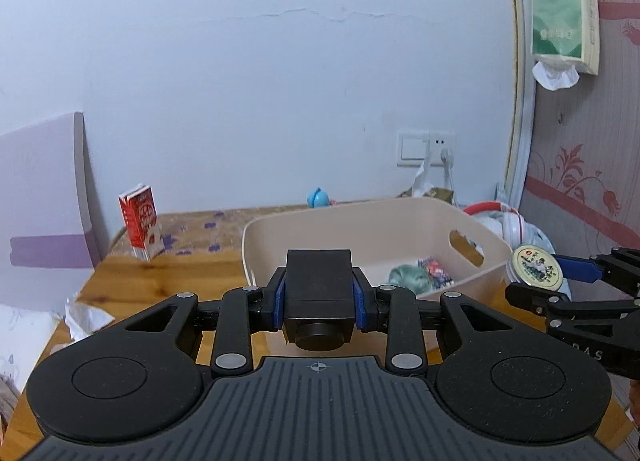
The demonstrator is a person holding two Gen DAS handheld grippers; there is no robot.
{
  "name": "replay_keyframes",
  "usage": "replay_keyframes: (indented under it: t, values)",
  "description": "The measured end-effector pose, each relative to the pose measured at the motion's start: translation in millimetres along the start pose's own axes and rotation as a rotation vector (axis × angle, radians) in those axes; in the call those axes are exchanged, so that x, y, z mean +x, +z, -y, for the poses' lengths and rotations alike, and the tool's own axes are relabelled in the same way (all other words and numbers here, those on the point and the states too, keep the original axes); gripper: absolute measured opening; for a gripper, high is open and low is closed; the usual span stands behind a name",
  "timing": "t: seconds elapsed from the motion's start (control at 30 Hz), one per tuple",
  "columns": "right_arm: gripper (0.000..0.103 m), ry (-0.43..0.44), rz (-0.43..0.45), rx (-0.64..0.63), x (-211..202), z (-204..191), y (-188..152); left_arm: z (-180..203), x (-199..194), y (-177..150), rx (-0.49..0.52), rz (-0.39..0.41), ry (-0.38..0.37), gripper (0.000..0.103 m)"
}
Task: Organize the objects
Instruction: 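Lift the cube and tin and carry both over the basket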
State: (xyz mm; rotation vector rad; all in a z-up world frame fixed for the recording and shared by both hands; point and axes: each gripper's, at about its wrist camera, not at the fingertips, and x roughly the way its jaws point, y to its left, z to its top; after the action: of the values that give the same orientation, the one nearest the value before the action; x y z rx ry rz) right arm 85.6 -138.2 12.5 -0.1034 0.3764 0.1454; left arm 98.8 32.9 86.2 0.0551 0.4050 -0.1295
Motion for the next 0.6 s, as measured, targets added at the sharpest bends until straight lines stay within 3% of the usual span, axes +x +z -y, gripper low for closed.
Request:
replay_keyframes:
  t: [0.6]
  values:
    - [0.052,-0.024,0.064,0.023,26,12,42,0,45,25,0.039,0.028,0.024,0.032]
